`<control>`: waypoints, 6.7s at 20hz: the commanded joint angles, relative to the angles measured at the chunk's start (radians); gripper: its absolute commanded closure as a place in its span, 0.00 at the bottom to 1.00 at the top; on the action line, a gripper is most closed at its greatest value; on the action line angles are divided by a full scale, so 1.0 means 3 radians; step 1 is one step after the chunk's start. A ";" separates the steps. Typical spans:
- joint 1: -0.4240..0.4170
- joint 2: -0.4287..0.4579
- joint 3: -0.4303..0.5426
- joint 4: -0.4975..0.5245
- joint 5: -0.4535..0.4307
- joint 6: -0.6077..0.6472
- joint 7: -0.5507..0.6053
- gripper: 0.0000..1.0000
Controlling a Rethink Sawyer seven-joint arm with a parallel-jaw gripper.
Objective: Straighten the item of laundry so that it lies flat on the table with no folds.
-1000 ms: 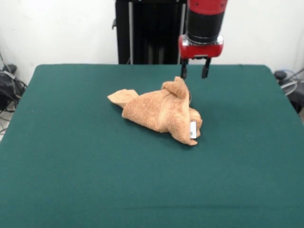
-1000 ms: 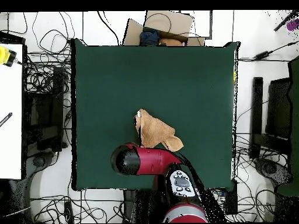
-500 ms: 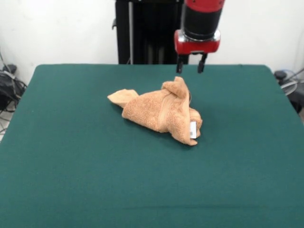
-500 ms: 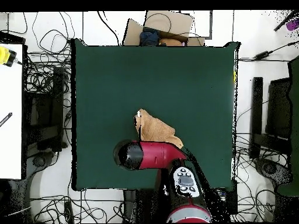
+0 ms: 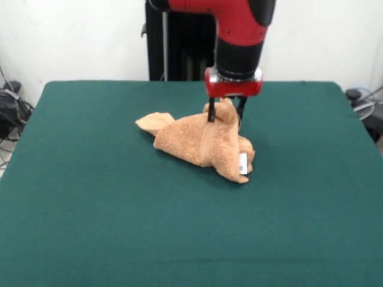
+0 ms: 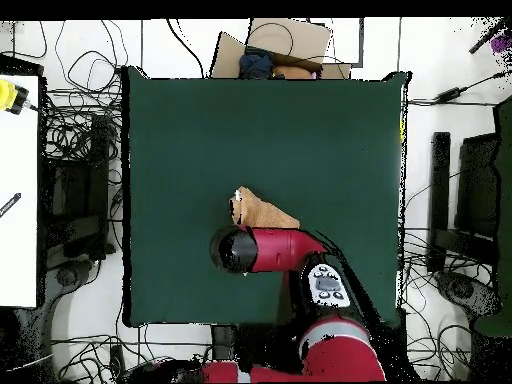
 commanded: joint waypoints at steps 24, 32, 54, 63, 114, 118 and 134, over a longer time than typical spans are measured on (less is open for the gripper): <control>-0.0313 0.0391 0.0281 0.0038 -0.0190 -0.0227 0.0258 1.00; -0.0258 -0.0827 0.0571 0.0778 0.0401 0.0724 0.0495 1.00; -0.0005 -0.1722 0.0335 0.0679 0.0765 0.1843 0.0449 1.00; 0.0278 -0.2142 0.0191 0.0304 0.0721 0.2726 0.0749 1.00; -0.1120 -0.0515 0.1119 0.0652 0.0008 0.0569 -0.0136 1.00; -0.1134 -0.0514 0.1163 0.0648 -0.0053 0.0545 -0.0071 0.00; -0.1084 -0.0815 0.1216 0.0758 0.0168 0.0929 0.0067 0.00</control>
